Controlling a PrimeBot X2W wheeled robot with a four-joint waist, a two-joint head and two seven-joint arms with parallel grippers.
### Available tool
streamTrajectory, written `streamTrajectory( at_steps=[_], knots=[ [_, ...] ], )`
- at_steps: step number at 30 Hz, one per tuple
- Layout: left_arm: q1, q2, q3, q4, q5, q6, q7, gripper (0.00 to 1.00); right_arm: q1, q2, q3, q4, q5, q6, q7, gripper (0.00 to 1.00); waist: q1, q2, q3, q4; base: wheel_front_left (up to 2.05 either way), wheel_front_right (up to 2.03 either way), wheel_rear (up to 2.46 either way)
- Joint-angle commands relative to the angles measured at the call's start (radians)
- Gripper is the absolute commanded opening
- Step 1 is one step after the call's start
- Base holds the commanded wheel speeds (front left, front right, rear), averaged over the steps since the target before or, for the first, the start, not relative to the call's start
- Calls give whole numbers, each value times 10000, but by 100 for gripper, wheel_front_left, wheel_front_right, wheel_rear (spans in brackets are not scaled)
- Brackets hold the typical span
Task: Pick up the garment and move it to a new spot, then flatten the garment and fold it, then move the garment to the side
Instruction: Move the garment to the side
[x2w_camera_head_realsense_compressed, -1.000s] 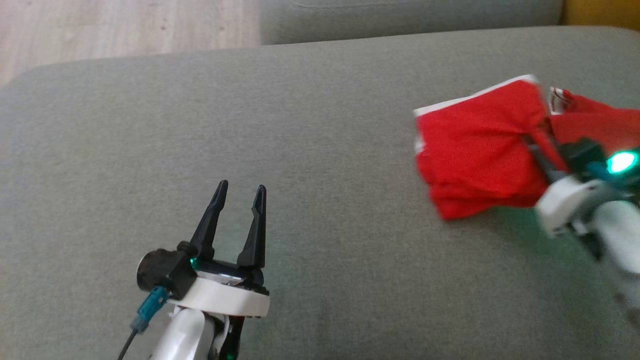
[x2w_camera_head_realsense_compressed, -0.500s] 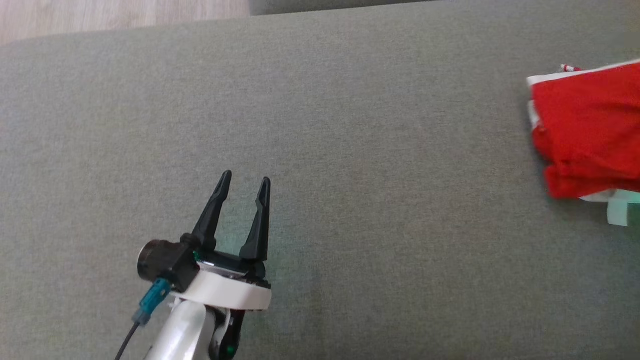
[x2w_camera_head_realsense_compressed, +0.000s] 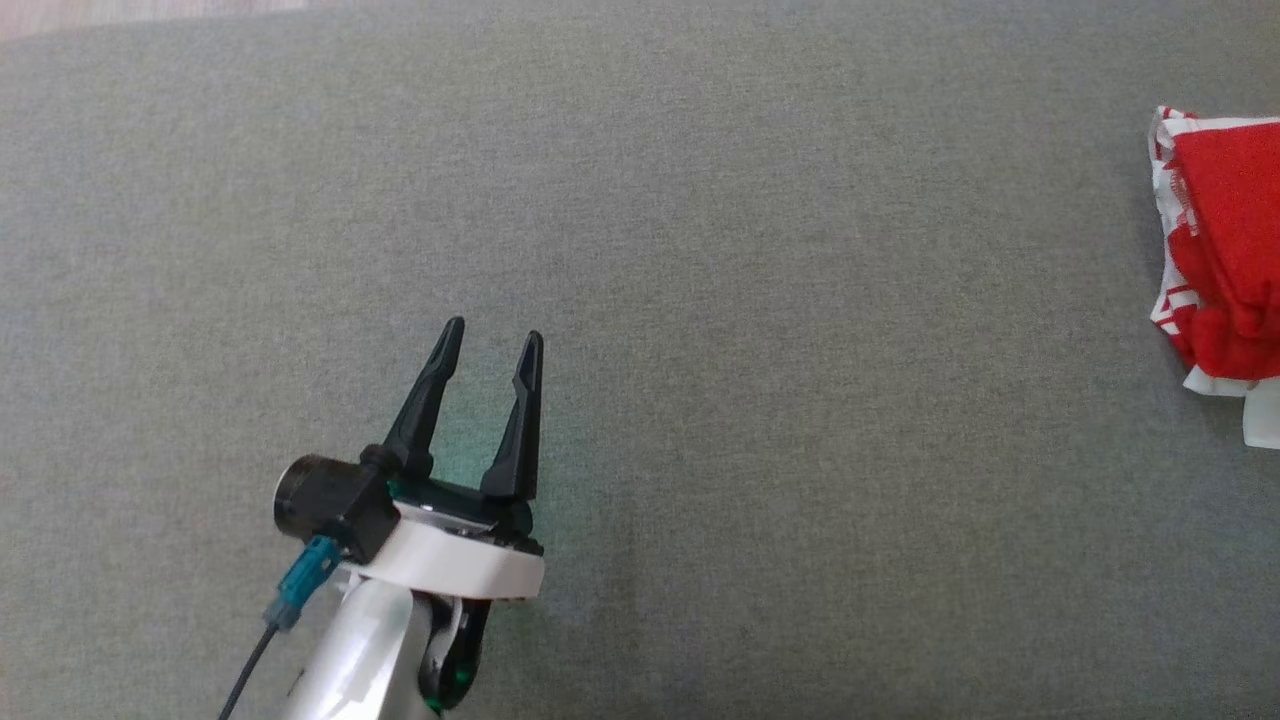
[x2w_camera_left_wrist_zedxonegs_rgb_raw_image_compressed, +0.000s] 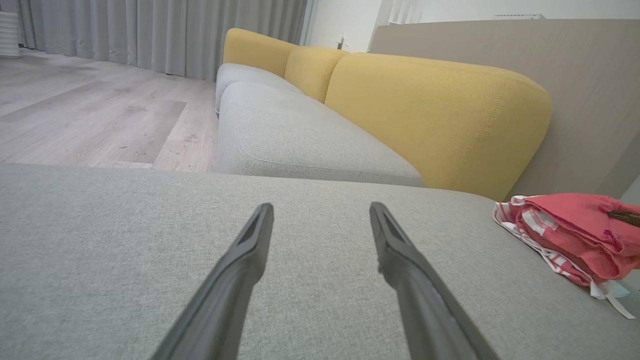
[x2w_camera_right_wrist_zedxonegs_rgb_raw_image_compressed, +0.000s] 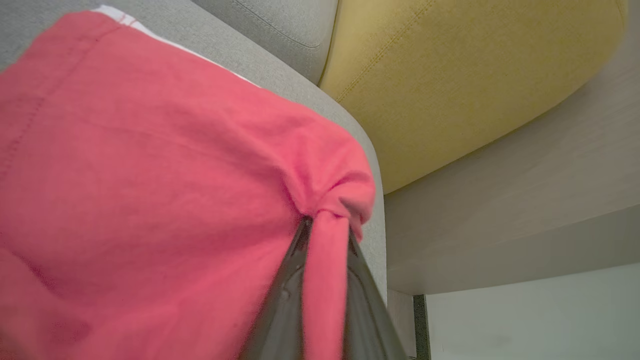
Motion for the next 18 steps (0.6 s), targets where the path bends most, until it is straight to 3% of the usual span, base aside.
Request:
streamTrajectory(
  at_steps=[1,3,4,5,11,18],
  knots=[
    [-308,35,233,-252,76,-25,-51,100,-20,-410,-102,-65,-92,-7,-6,0,-1,0,53,1,0,0,0],
    [-339,35,233,-230,75,-27,-51,100,24,-408,-266,-21,-116,-7,-40,5,-1,0,76,-3,0,0,0],
    [-351,35,235,-211,71,-28,-51,100,31,-406,-375,7,-113,-7,-65,60,-1,0,75,-7,0,0,0],
    [-359,35,244,-188,69,-29,-51,100,32,-388,-489,39,-112,-7,-74,100,-1,0,55,-17,0,0,0],
    [-318,35,334,-83,24,-35,-51,100,-22,-275,-1055,73,-208,-7,-153,100,-1,0,-335,-112,0,0,0],
    [-82,35,596,-125,16,-30,-51,100,-270,560,-2015,-759,-565,-7,-488,100,-1,0,-1015,-317,0,0,0]
  ],
)
